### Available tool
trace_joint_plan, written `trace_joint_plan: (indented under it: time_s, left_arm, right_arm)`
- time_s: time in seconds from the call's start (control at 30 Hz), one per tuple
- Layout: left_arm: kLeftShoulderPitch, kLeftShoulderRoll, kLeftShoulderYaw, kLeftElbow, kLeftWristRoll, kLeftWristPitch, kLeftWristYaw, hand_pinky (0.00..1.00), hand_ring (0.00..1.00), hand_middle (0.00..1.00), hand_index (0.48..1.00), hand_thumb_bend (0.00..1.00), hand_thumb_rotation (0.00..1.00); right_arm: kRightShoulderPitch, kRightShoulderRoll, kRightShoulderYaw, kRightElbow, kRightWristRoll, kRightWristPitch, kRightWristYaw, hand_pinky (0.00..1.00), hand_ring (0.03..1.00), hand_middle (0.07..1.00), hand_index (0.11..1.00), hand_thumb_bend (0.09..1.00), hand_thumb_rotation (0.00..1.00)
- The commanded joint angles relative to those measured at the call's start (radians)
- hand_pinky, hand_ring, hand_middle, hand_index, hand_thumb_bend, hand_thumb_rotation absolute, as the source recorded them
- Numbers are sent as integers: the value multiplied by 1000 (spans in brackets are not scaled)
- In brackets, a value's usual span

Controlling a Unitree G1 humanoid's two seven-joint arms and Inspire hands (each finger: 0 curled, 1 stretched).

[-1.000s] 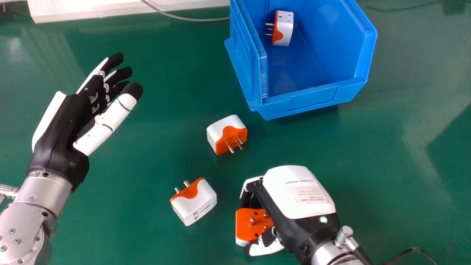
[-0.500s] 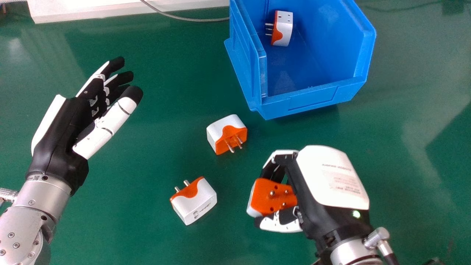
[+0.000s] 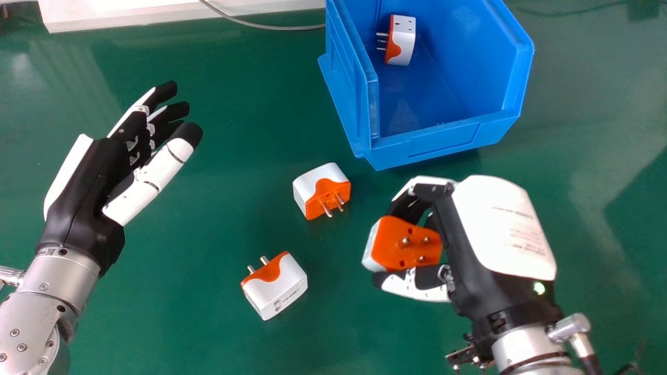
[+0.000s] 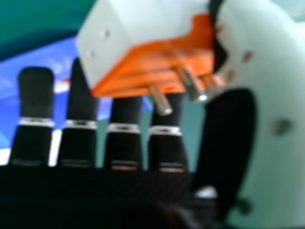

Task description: Pick all objects and put in blue box

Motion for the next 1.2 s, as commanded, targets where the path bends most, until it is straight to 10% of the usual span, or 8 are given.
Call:
trace_joint_plan:
  time_s: [0.0, 1.17]
  left_arm:
    - [-3, 14, 10, -23, -6, -11, -5, 833, 898, 903, 927, 588, 627]
    - [-15, 2, 2, 1, -5, -29, 1, 826, 897, 901, 926, 585, 611]
  right_arm:
    - [-24, 6, -23, -38, -7, -15, -7, 343, 441, 527, 495, 494, 0]
    - [-476, -63, -299, 135, 42, -44, -20, 338, 439, 521, 503, 494, 0]
